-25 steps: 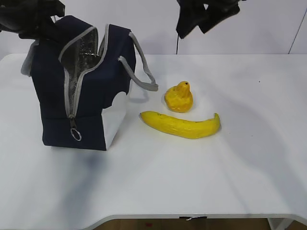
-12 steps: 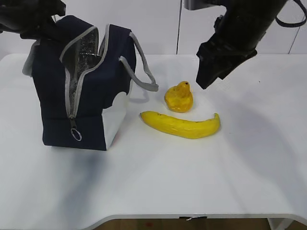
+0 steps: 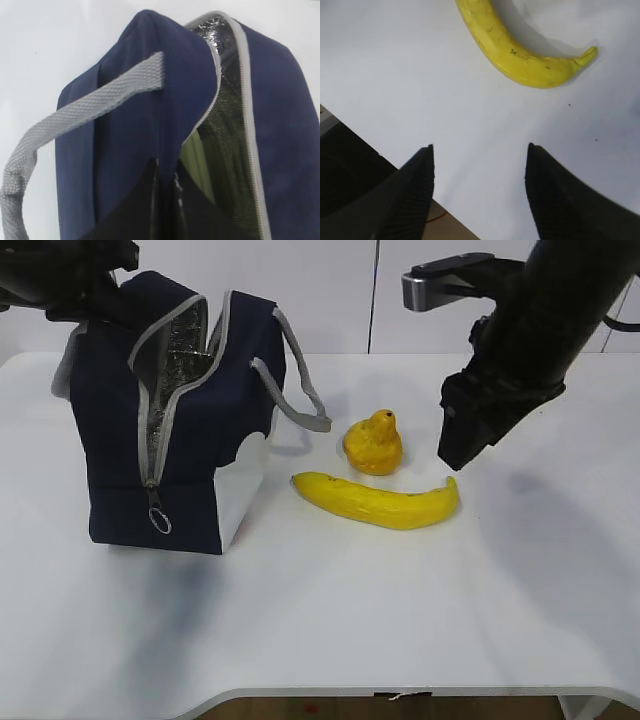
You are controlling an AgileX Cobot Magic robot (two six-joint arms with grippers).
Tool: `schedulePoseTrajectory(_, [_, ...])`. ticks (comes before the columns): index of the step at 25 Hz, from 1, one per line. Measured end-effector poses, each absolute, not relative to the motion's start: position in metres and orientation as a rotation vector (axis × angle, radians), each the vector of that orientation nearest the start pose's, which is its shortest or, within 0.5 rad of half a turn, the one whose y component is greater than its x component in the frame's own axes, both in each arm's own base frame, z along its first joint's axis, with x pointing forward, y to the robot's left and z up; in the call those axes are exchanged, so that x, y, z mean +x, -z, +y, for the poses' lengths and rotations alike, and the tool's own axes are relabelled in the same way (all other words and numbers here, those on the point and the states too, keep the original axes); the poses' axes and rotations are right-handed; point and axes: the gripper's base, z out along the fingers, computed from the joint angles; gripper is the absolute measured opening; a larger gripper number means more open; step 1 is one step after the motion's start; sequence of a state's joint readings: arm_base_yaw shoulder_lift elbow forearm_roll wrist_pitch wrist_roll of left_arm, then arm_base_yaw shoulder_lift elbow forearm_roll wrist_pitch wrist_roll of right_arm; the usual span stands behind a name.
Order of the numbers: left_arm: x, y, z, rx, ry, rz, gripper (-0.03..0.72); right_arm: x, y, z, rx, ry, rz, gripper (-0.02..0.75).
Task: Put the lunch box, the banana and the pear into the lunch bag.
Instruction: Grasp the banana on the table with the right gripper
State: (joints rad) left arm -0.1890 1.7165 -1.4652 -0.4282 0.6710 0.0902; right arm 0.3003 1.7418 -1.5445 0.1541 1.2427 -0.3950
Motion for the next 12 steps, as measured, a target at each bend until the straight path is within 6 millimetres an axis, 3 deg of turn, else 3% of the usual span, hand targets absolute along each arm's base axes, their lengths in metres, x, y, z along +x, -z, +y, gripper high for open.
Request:
schedulePoseTrajectory(6, [0.3806,-0.3152,-0.0971,0.048,0.528,2.386,-0.006,0.3371,-0.2985,0.1175,-1.097,-0.176,2.699,0.461])
schedulePoseTrajectory(12, [0.3806,-0.3153,-0.0973,0.046,0.532,2.386,-0.006,0.3394,-0.2939,0.1182,-1.394,-0.141,2.558,0.461])
